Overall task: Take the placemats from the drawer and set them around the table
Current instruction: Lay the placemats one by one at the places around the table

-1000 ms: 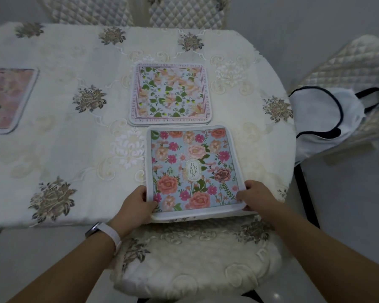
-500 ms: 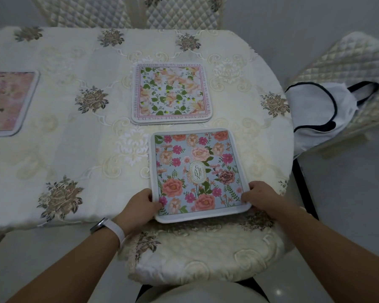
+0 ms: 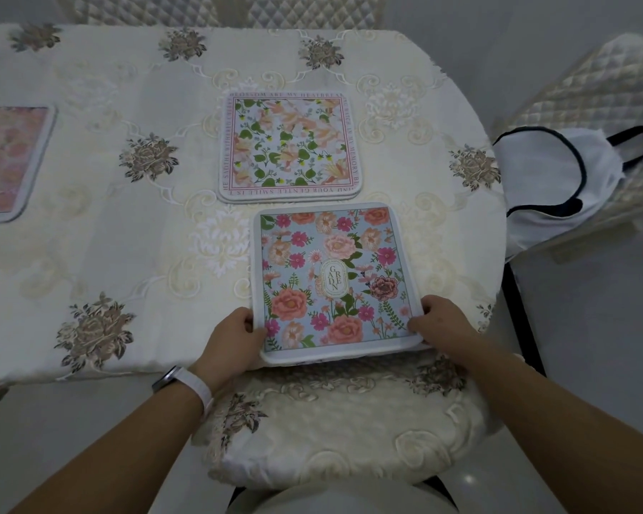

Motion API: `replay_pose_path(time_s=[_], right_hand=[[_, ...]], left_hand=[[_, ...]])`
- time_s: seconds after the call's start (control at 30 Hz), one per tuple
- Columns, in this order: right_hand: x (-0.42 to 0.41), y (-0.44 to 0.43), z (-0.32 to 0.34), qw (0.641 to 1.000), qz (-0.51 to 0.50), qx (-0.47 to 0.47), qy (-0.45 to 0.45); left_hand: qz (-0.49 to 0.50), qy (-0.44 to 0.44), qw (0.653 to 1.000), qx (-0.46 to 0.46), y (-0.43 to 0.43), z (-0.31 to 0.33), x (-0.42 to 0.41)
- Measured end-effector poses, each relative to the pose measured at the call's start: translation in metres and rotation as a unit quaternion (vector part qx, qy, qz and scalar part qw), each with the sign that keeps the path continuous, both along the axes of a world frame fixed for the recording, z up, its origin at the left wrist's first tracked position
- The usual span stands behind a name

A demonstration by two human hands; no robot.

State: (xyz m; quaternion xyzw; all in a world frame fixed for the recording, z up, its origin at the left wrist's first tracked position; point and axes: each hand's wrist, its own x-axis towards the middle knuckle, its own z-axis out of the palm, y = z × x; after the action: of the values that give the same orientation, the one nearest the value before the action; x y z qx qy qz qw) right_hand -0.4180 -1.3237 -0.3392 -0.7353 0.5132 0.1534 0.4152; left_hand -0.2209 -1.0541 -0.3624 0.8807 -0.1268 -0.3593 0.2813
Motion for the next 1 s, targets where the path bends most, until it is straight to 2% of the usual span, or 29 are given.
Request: replay_pose_path(time_s=[0.13, 0.23, 0.33, 0.43, 0.53, 0.67, 0.87, 1.0], right_hand=[[-0.001, -0.005, -0.004, 1.000, -0.001, 0.005, -0.026], [0.001, -0.004, -0.005, 0.996, -0.031, 0.001, -0.078], [0.009, -0.001, -0.009, 0.989, 0.033, -0.115, -0.089], [0.022, -0.001, -0.021, 0.940, 0.198, -0.260, -0.102], [0.043, 0.008, -0.032, 0.897, 0.317, -0.289, -0.107], [0.071, 0.023, -0.051, 0.875, 0.395, -0.269, -0.081], [0.123, 0.009, -0.063, 0.843, 0.453, -0.282, -0.064], [0.154, -0.011, -0.067, 0.841, 0.453, -0.289, -0.072]], left_hand=[[0.026, 0.004, 1.000, -0.003, -0.002, -0.004, -0.001], [0.034, -0.027, 0.999, 0.014, -0.007, -0.001, -0.002], [-0.010, -0.176, 0.984, 0.011, -0.013, 0.002, -0.001], [-0.117, -0.299, 0.947, 0.000, -0.026, -0.006, 0.005], [-0.187, -0.297, 0.936, 0.024, -0.047, -0.016, 0.014], [-0.275, -0.302, 0.911, 0.058, -0.069, -0.036, 0.015], [-0.364, -0.334, 0.869, 0.033, -0.119, -0.047, 0.048], [-0.360, -0.335, 0.870, 0.027, -0.144, -0.051, 0.077]])
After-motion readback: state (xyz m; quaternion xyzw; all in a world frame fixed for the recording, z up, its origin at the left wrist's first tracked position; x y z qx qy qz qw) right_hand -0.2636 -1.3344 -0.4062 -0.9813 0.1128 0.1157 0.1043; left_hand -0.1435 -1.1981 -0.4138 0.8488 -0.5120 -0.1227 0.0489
